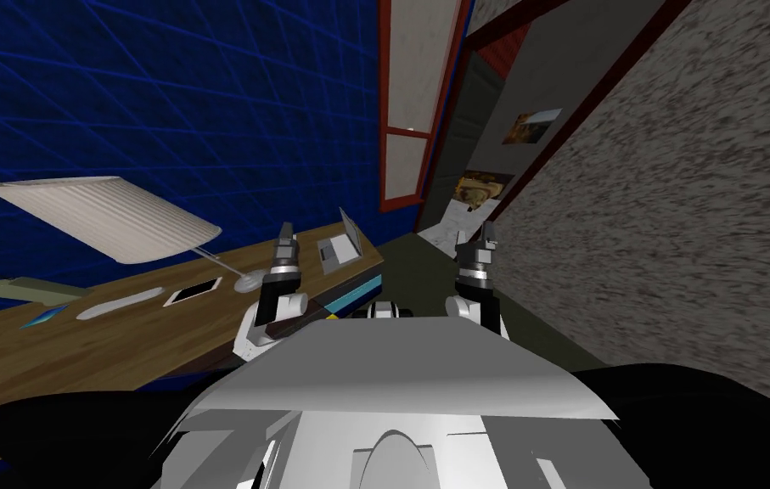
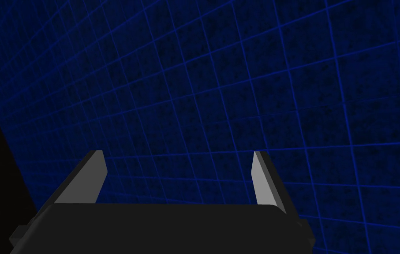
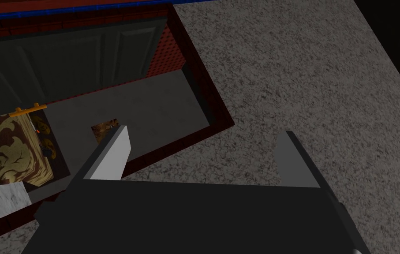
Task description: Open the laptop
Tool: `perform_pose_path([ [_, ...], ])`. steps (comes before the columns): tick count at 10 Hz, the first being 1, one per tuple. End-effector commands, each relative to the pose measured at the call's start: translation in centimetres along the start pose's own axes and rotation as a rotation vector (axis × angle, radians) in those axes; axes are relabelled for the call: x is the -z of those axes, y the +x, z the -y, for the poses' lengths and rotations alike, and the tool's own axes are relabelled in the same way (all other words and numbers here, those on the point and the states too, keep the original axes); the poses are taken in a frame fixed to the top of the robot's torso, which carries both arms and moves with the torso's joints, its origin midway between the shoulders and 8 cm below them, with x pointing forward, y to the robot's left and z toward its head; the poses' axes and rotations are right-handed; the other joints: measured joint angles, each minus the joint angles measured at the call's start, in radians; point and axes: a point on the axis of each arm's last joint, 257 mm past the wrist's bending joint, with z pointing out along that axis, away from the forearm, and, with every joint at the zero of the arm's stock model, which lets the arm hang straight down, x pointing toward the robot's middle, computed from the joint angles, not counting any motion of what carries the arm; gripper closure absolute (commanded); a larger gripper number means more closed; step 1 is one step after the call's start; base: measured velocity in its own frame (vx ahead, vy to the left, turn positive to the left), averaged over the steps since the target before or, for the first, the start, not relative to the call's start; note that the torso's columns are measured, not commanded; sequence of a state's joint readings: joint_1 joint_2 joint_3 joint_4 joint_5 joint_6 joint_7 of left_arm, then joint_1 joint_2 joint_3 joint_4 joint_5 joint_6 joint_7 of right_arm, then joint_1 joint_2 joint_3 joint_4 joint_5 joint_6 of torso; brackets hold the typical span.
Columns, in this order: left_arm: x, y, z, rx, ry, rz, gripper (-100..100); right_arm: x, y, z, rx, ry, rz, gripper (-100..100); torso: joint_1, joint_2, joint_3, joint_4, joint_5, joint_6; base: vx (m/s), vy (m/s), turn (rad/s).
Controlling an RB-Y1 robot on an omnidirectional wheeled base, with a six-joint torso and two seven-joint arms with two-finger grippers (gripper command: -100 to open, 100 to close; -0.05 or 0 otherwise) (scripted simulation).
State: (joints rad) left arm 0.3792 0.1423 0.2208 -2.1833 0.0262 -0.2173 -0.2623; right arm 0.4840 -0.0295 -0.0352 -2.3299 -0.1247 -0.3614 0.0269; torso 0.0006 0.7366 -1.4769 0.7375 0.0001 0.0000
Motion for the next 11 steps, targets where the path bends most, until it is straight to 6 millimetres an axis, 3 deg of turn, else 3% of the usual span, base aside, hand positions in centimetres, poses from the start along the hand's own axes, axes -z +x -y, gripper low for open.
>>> perform_pose_path([
  [1, -0.2, -0.3, -1.9, -0.022, -0.057, 0.005, -100, 0.0, 0.0, 0.0, 0.0, 0.0, 0.0, 0, 0.001, 0.001, 0.0, 0.0, 0.0, 0.0, 0.096, -0.158, 0.072],
  [11, -0.2, -2.4, -10.5, -0.114, -0.311, 0.014, -100, 0.0, 0.0, 0.0, 0.0, 0.0, 0.0, 0, -0.002, 0.002, 0.001, 0.001, -0.001, 0.0, 0.102, -0.195, 0.094],
])
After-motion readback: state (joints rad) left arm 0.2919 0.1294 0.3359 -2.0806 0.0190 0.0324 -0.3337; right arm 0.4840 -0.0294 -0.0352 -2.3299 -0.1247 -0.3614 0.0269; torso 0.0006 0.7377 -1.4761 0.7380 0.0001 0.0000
